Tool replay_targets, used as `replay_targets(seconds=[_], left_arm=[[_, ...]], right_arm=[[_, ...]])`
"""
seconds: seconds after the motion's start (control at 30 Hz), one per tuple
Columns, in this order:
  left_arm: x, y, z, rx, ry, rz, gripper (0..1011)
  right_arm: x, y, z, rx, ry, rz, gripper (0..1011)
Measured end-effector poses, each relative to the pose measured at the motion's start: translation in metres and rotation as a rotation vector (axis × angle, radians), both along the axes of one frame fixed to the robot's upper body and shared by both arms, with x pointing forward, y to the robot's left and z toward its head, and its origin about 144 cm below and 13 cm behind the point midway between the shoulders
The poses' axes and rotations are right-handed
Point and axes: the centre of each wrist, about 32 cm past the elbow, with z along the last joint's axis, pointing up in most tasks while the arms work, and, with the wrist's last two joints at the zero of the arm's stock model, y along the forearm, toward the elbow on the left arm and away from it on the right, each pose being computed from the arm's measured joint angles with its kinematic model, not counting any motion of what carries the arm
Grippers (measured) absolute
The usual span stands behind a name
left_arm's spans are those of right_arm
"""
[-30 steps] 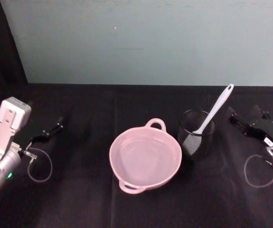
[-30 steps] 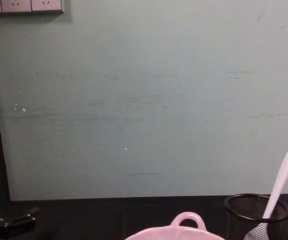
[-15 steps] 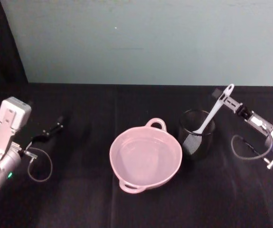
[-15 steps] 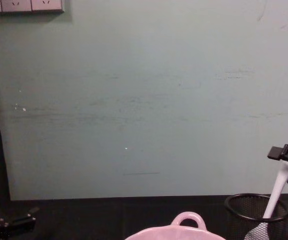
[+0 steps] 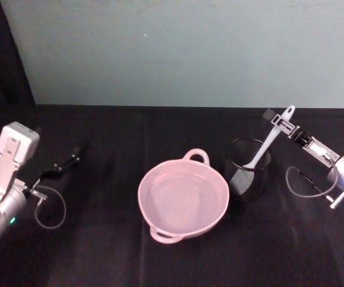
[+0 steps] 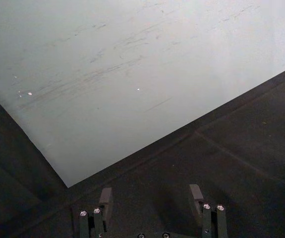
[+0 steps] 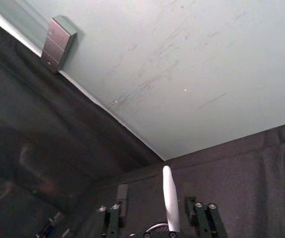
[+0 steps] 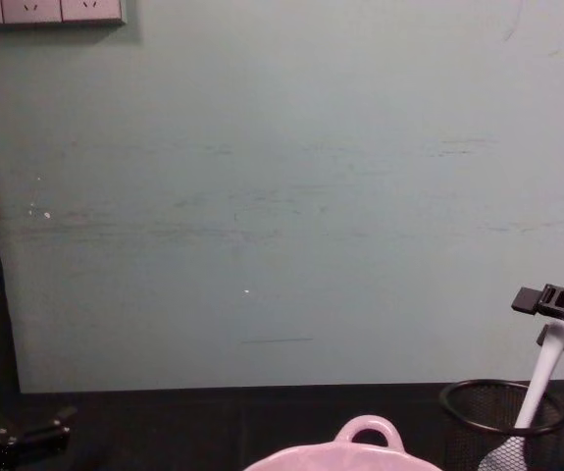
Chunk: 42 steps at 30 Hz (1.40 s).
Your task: Use the one hand to pick up the spoon and stir the clear water in the bowl.
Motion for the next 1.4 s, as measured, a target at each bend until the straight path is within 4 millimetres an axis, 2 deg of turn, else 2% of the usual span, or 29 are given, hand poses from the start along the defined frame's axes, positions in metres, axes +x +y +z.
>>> replay_targets(seconds=[0.23, 0.27, 0.47, 0.5, 0.63, 0.97, 1.4], left_arm=[[0.000, 0.000, 0.000, 0.000, 0.000, 0.000, 1005], [0.000, 0.000, 0.000, 0.000, 0.000, 0.000, 1005], [0.000, 0.000, 0.000, 0.000, 0.000, 0.000, 1005], [0.000, 0.000, 0.000, 0.000, 0.000, 0.000, 1005], [0.000, 0.000, 0.000, 0.000, 0.000, 0.000, 1005], [0.000, 0.000, 0.000, 0.000, 0.000, 0.000, 1005], [0.000, 0.000, 0.000, 0.000, 0.000, 0.000, 1005]], right_arm=[[-0.002, -0.001, 0.002, -0.053, -0.038, -0.003, 507], [-0.002, -0.001, 0.002, -0.070, -0.049, -0.004, 435], [-0.006, -0.002, 0.006, -0.158, -0.114, -0.002, 273], [-0.007, -0.002, 0.006, -0.169, -0.121, -0.003, 218], [-0.009, -0.001, 0.011, -0.231, -0.160, -0.008, 125], [-0.014, 0.008, 0.040, -0.380, -0.301, 0.001, 120], [-0.023, 0.026, 0.112, -0.531, -0.479, 0.074, 120]])
